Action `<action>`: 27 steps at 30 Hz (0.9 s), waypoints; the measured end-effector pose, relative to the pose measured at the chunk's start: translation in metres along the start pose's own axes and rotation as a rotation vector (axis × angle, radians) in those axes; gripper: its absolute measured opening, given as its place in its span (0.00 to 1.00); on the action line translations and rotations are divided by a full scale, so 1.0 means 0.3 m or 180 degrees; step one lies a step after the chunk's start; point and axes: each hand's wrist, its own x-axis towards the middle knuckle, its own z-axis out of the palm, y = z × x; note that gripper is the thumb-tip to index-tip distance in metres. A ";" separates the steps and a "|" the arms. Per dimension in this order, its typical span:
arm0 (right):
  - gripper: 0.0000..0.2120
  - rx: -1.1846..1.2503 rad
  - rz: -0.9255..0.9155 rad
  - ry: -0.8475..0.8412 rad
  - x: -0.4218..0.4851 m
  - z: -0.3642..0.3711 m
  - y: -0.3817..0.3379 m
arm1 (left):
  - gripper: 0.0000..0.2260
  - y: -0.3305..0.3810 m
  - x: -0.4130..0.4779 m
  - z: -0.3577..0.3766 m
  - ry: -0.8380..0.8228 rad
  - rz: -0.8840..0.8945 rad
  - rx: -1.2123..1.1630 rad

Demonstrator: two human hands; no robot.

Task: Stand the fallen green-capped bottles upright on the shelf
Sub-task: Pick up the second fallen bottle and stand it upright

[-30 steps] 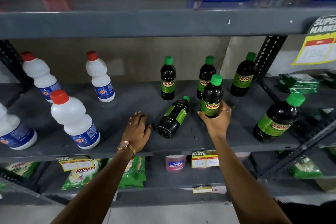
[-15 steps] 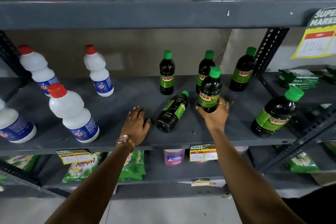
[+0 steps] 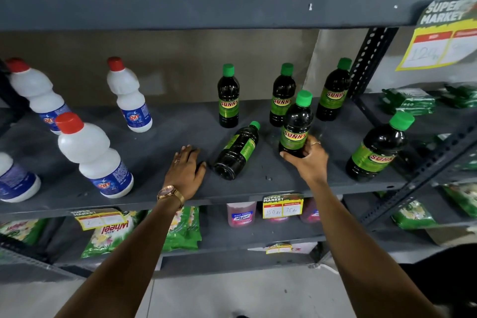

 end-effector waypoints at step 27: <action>0.30 0.0020 -0.0205 -0.0046 -0.275 -0.106 0.039 | 0.21 0.002 0.002 -0.002 -0.0029 0.0099 -0.0005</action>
